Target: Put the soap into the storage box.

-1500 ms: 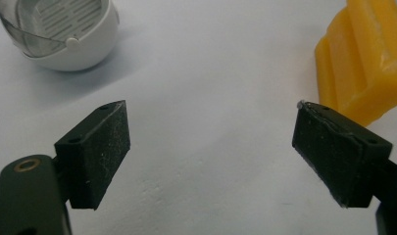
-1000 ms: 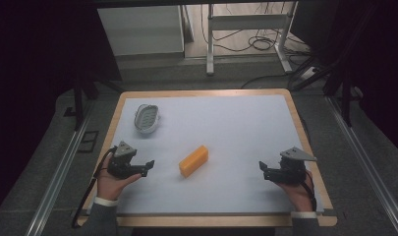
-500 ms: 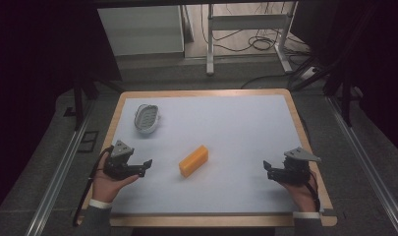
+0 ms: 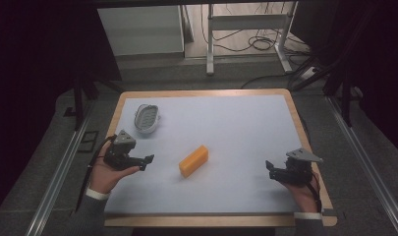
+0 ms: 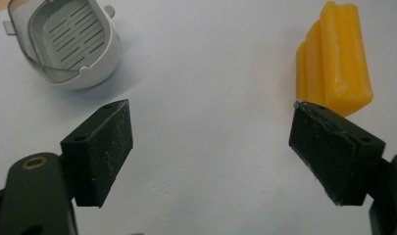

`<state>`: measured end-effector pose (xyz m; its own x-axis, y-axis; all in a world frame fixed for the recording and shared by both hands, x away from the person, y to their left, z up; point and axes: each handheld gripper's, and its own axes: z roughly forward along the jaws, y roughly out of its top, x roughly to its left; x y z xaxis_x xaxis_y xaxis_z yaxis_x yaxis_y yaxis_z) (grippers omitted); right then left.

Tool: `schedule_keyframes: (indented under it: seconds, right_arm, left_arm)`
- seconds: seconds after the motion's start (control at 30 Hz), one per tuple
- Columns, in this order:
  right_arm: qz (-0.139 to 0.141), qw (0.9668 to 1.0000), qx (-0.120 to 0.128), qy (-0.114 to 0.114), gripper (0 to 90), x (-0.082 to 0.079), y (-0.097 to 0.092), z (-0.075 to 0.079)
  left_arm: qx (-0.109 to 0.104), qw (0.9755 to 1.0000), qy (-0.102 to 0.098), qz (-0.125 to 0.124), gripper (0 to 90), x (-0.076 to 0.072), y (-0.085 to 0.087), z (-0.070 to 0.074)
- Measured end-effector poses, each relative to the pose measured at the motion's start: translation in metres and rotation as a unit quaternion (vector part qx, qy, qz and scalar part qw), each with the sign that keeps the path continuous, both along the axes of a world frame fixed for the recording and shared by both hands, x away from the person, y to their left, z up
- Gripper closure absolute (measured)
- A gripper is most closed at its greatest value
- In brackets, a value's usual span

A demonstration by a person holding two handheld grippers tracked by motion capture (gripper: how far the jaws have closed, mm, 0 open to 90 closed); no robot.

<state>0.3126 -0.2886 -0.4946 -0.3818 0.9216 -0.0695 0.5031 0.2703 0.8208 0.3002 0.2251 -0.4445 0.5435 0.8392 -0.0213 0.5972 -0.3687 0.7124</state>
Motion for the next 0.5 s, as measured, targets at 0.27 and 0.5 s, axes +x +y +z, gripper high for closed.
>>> schedule_keyframes:
  seconds: [0.27,0.5]
  right_arm:
    - [-0.008,1.0,-0.004,-0.002,9.8,-0.002,-0.001,0.0]
    - [-0.008,0.9999,-0.009,0.0,9.8,-0.002,-0.001,-0.002]
  left_arm:
    - [0.004,0.9998,0.01,-0.015,16.4,0.007,-0.009,0.007]
    - [0.016,0.9994,0.009,-0.031,16.2,0.016,-0.028,0.013]
